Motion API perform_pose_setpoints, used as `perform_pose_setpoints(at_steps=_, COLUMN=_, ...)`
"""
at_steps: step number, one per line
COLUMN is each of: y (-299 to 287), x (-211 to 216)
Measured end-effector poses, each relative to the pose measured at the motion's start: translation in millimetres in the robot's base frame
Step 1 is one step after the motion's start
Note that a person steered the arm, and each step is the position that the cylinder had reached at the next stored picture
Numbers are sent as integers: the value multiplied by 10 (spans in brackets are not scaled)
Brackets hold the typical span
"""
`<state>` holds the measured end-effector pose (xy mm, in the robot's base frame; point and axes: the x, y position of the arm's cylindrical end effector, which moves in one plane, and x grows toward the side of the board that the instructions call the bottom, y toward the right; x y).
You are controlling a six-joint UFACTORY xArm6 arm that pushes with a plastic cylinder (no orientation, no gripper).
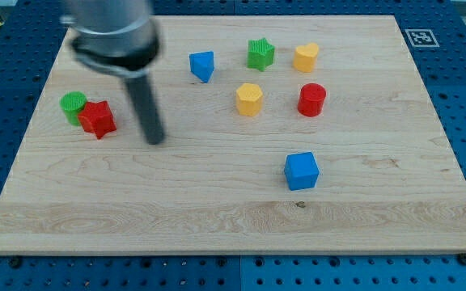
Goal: Slide the yellow hexagon towards the red star
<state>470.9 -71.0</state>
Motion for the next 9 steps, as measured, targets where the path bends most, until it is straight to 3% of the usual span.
perform_pose_setpoints(at_steps=1, y=1054, x=1)
perform_pose_setpoints(at_steps=2, y=1594, x=11)
perform_pose_setpoints(at_steps=3, y=1635, x=-14)
perform_pose_setpoints(at_steps=6, y=1654, x=-656)
perform_pose_setpoints(at_steps=9, y=856, x=-660)
